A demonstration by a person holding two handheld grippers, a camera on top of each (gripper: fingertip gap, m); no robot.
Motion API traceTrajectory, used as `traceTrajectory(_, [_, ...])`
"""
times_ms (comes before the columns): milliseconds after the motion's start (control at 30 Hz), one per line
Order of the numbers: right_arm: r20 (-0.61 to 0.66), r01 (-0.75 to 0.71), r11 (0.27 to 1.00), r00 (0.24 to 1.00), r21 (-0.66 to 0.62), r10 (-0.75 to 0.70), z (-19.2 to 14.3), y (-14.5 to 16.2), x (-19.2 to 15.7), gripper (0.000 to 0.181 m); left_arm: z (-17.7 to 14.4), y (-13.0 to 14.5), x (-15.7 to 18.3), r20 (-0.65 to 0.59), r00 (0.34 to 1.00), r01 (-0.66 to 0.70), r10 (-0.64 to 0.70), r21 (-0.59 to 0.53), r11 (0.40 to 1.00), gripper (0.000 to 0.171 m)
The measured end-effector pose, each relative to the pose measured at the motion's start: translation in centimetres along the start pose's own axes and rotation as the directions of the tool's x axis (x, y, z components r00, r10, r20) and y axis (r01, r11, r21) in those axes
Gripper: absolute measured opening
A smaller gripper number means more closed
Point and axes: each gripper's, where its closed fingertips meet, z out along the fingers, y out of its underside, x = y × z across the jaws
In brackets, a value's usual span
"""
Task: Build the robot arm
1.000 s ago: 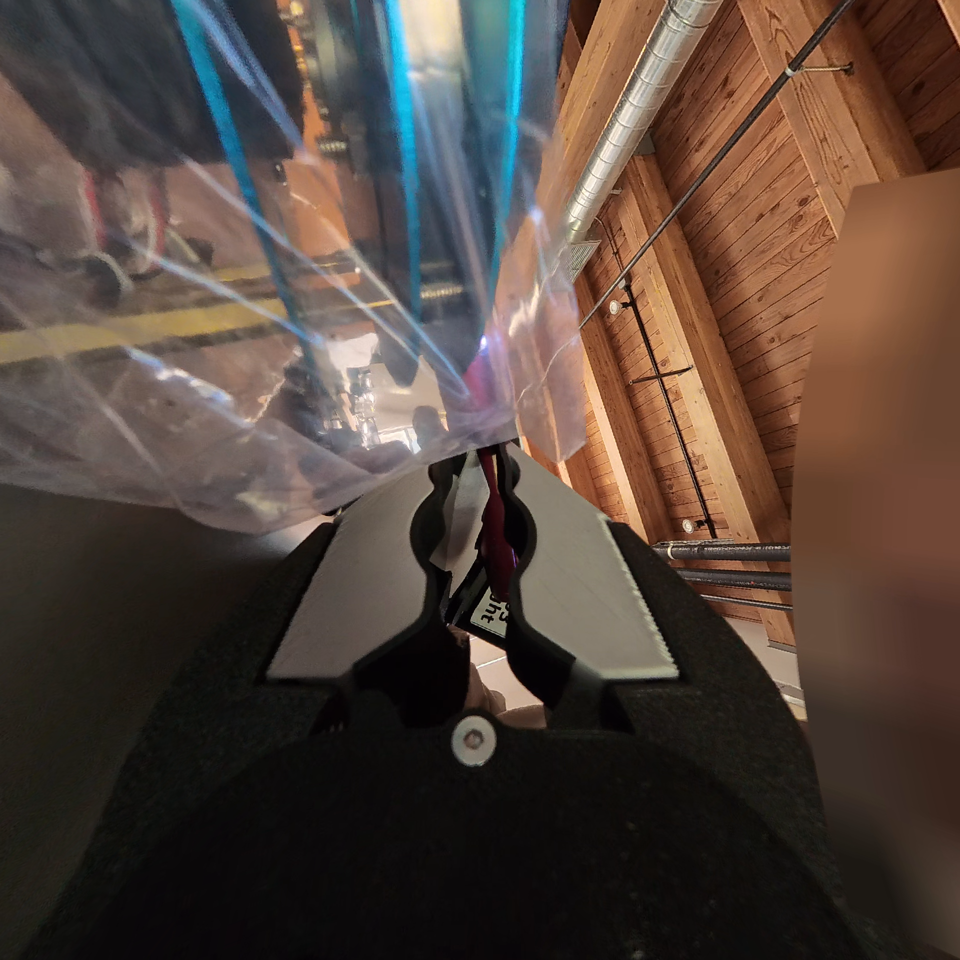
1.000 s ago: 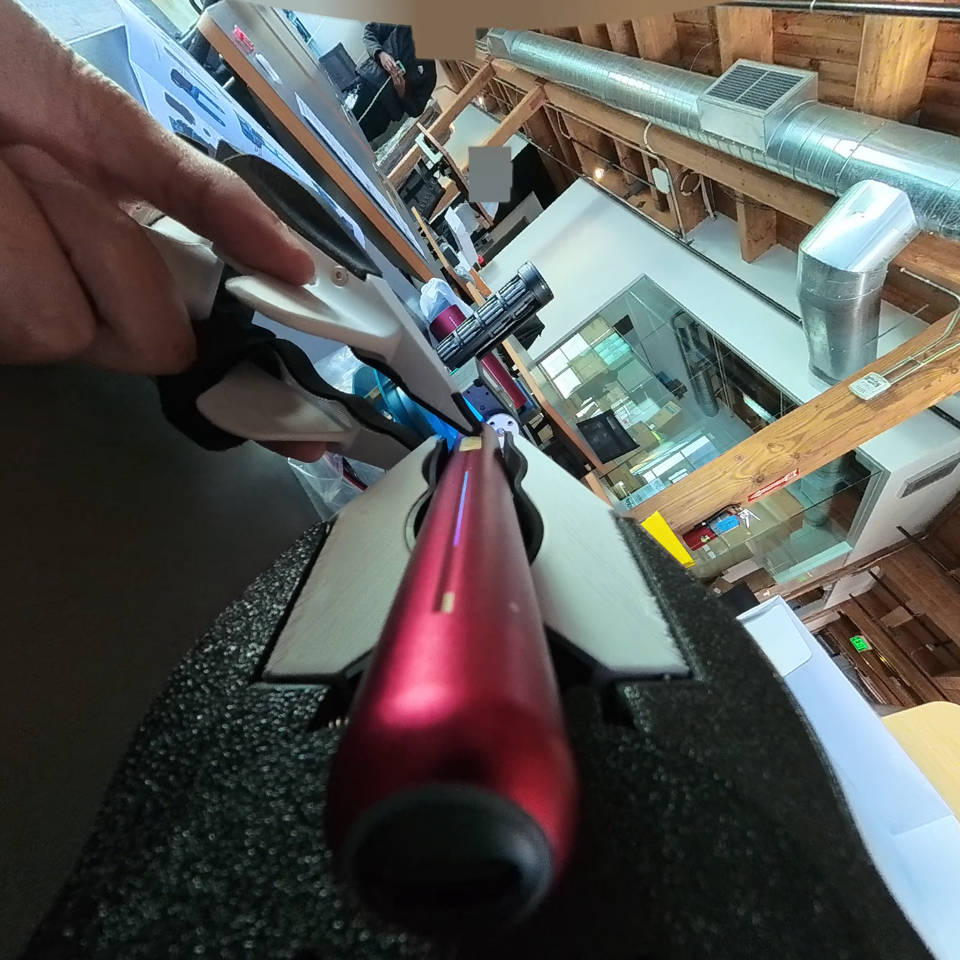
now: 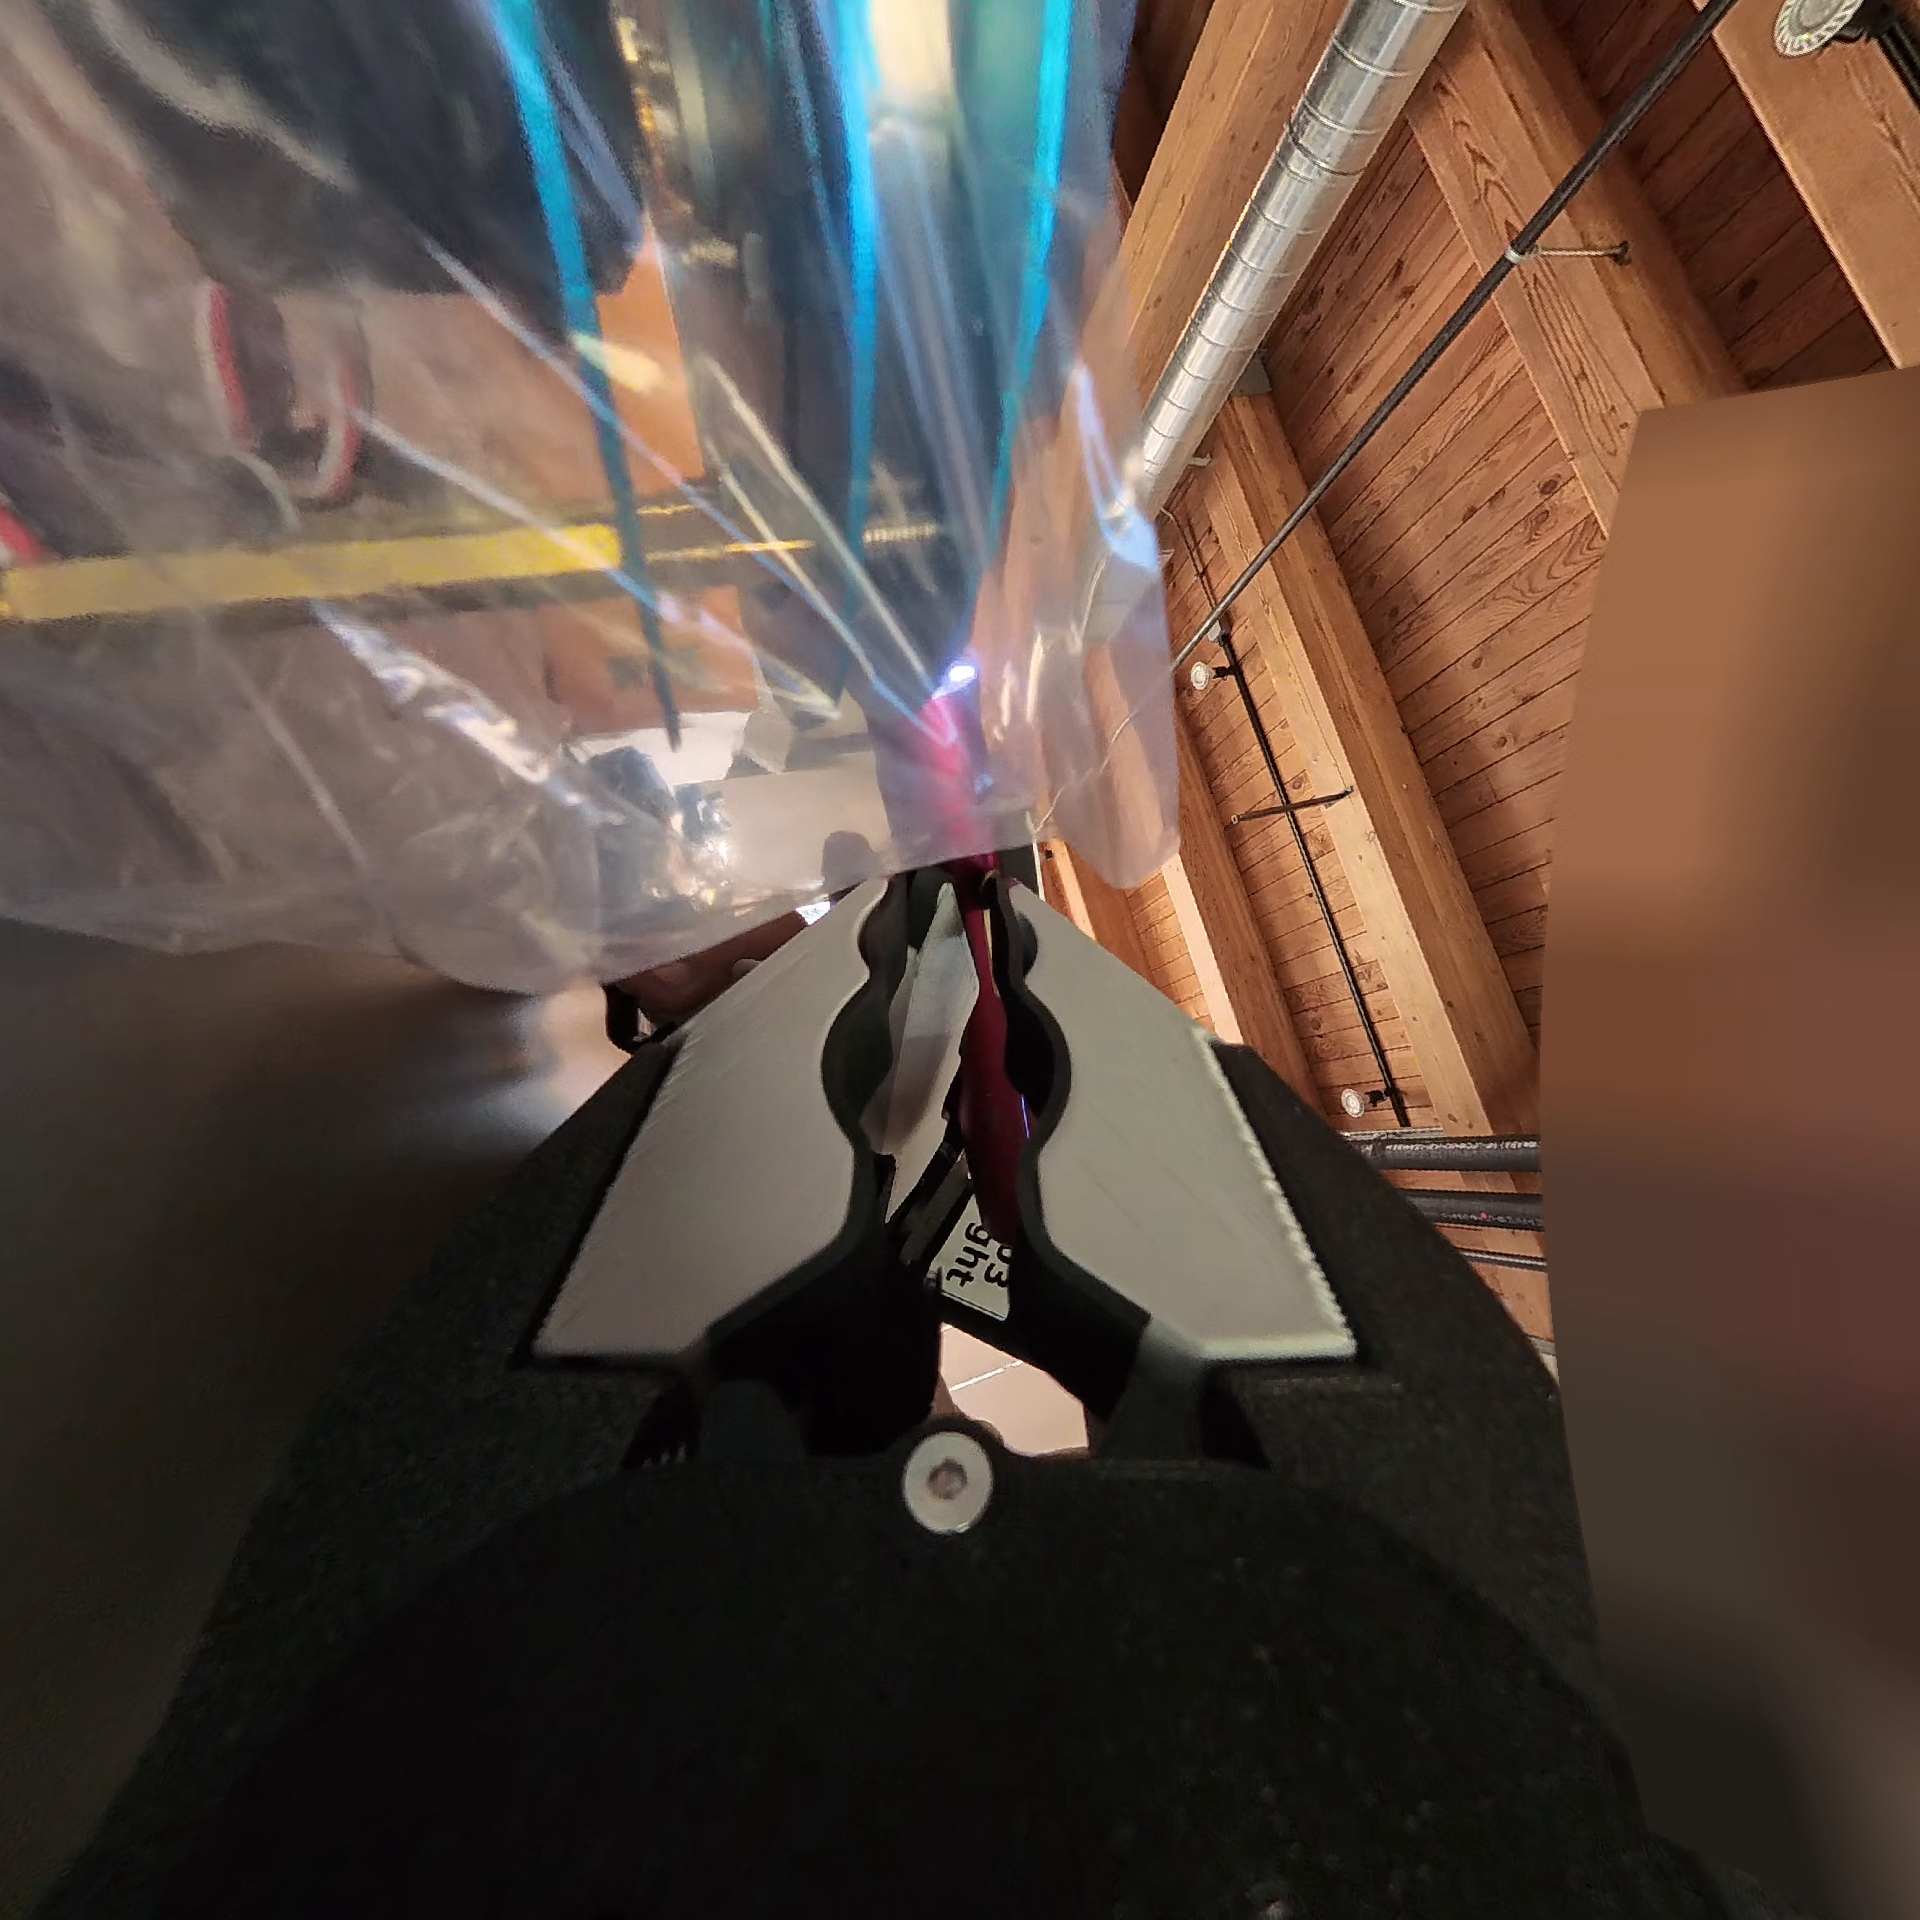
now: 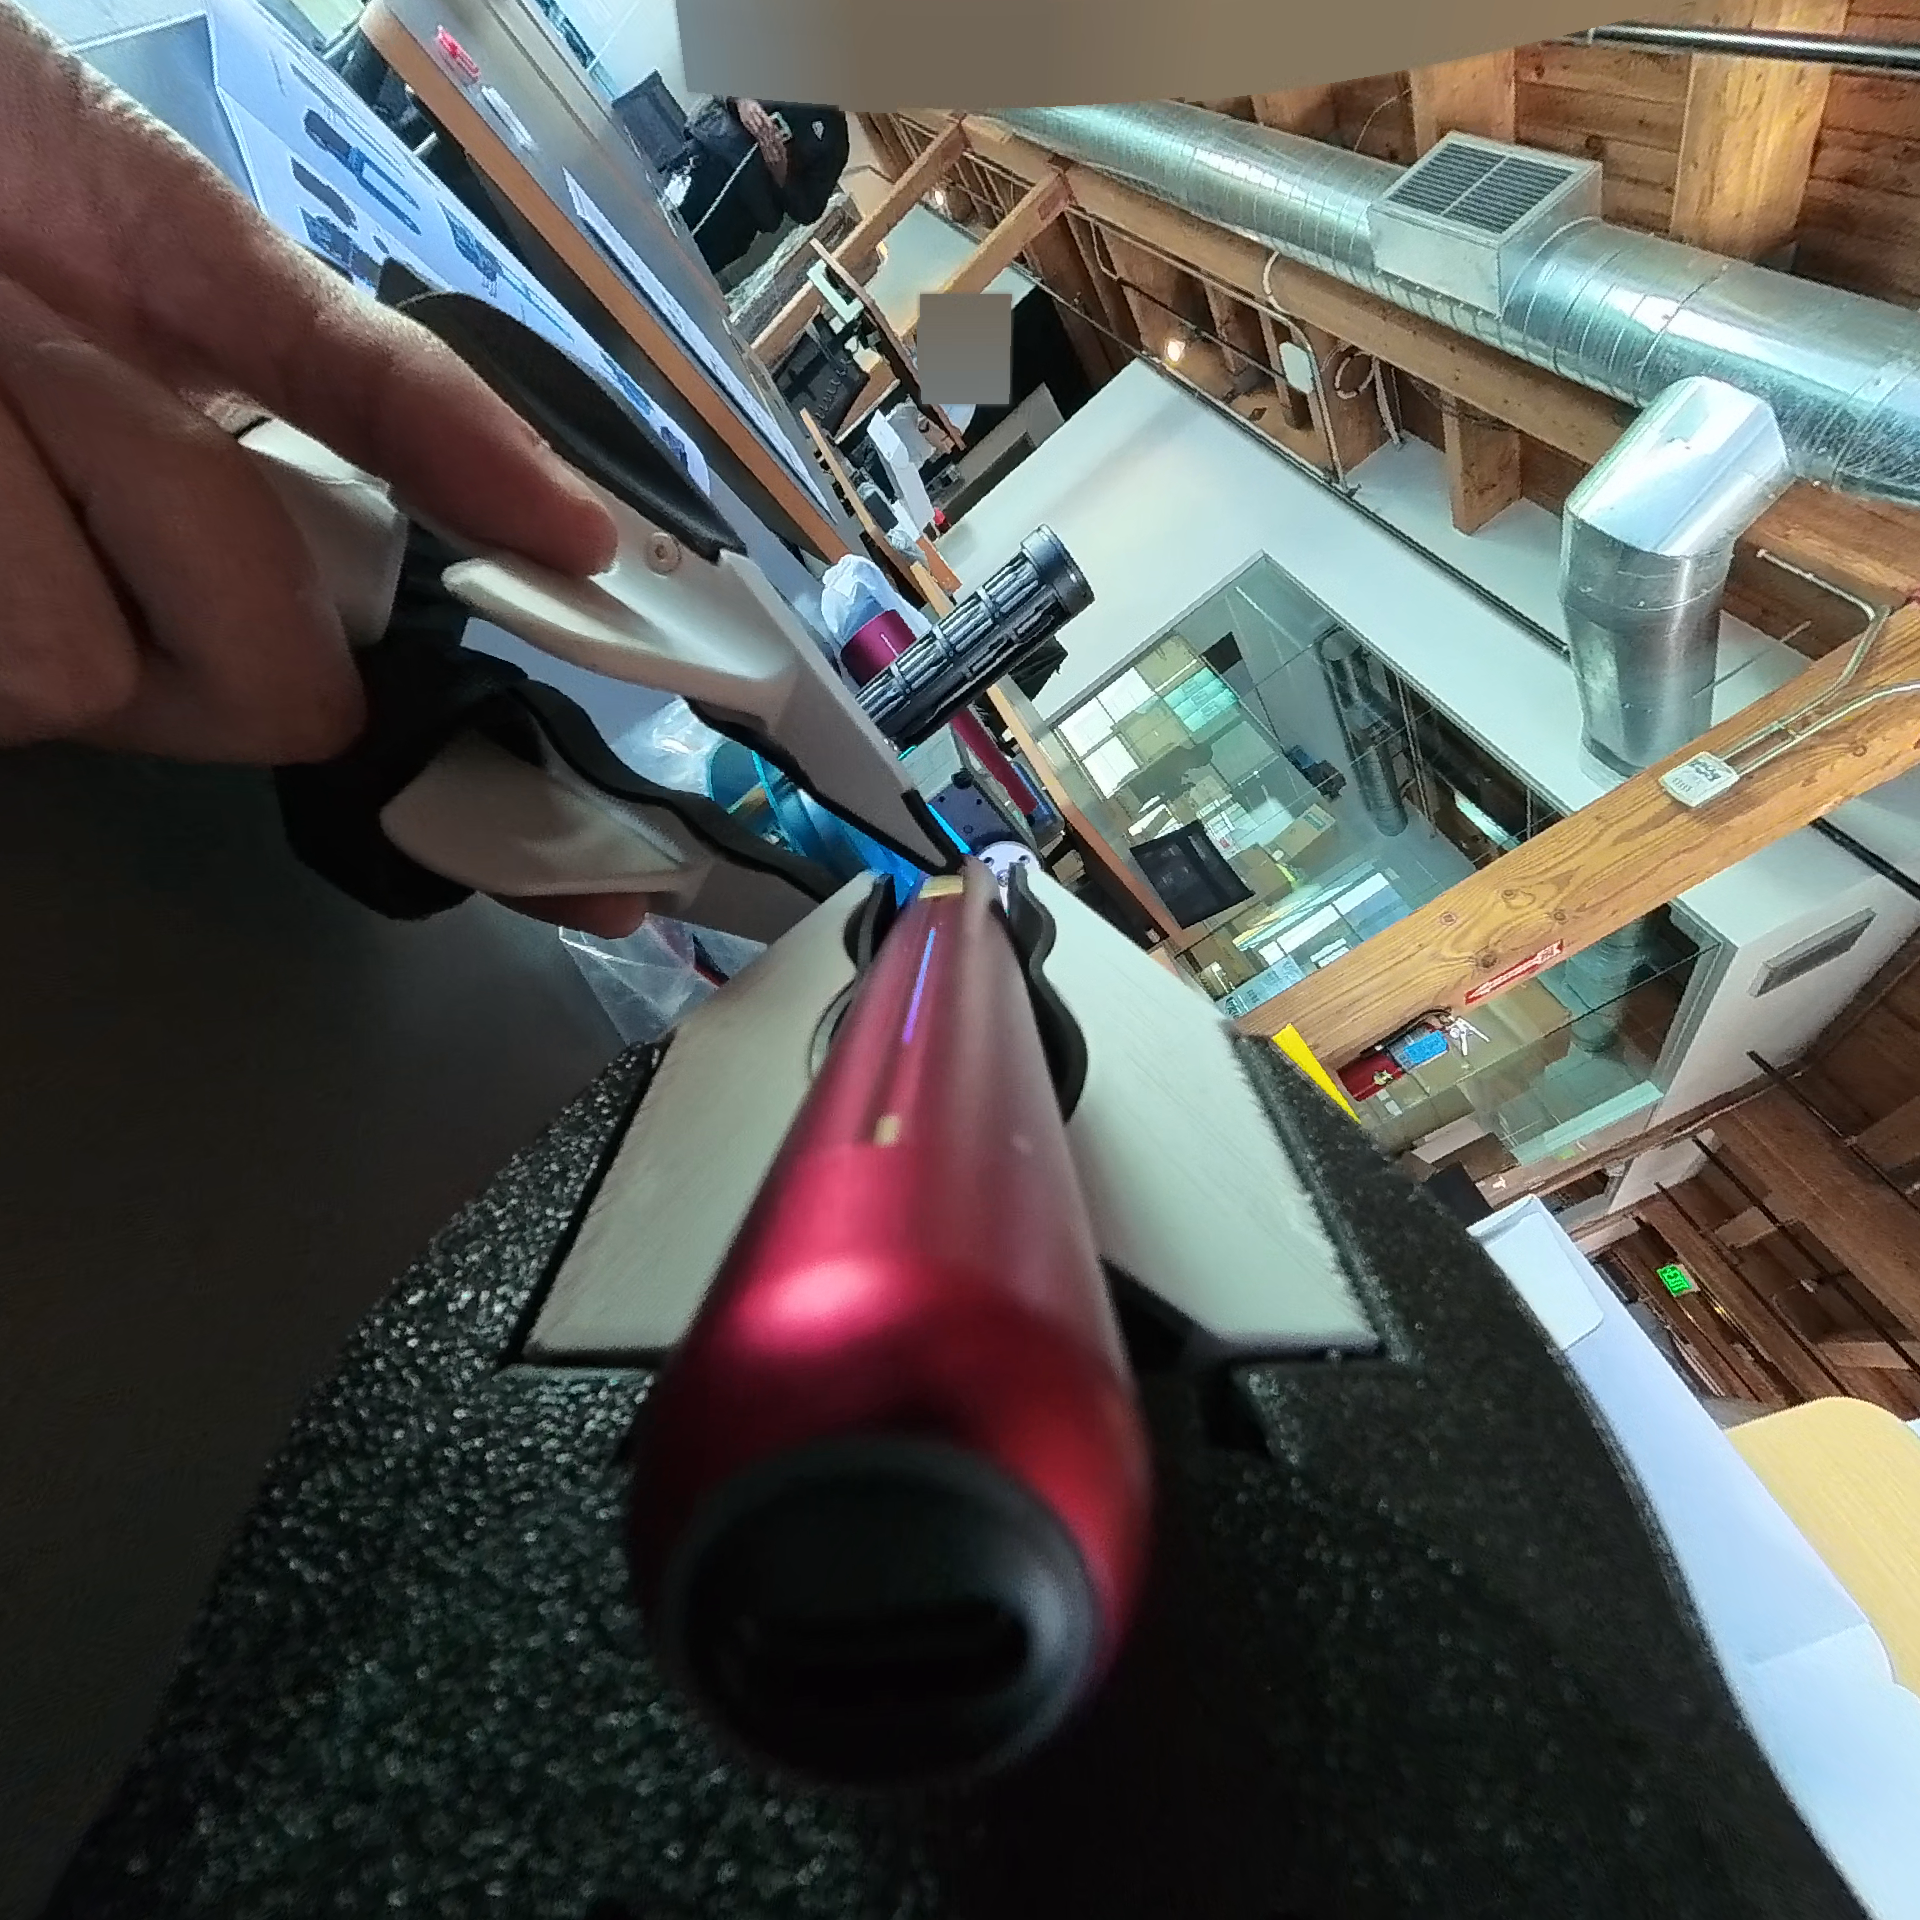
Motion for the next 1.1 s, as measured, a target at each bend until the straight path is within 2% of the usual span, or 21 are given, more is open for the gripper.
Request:
traceTrajectory(167, [-0.013, 0.041, 0.999, 0.999, -0.014, -0.041, 0.1, -0.1, 0.1, 0.024, 0.0, -0.1, 0.1, -0.011, 1.000, 0.010, -0.010, 0.000, 1.000, 0.014])
traceTrajectory(333, [-0.014, 0.046, 0.999, 0.999, -0.007, -0.047, -0.1, -0.4, 0.0, 0.019, -0.1, 0.2, 0.4, -0.005, 1.000, -0.022, 0.022, -0.009, 1.000, 0.015])
traceTrajectory(500, [-0.017, 0.048, 0.999, 0.999, -0.005, -0.048, 0.0, -0.4, 0.0, 0.024, -0.1, 0.1, 0.4, -0.010, 1.000, -0.016, 0.016, -0.006, 1.000, 0.015])
traceTrajectory(867, [-0.010, 0.048, 0.999, 0.999, 0.001, -0.048, 0.4, -0.2, -0.2, 0.023, -0.3, -0.3, 0.2, -0.012, 1.000, 0.005, -0.005, 0.015, 1.000, 0.015])
traceTrajectory(1067, [-0.015, 0.048, 0.999, 0.999, -0.008, -0.048, 1.0, -0.3, -0.1, 0.020, -0.5, -1.0, 0.4, -0.034, 0.999, 0.018, -0.016, 0.067, 0.998, 0.015])
traceTrajectory(1100, [-0.018, 0.051, 0.999, 0.998, -0.013, -0.052, 1.1, -0.3, -0.2, 0.023, -0.6, -1.1, 0.4, -0.034, 0.999, 0.017, -0.014, 0.083, 0.996, 0.015])
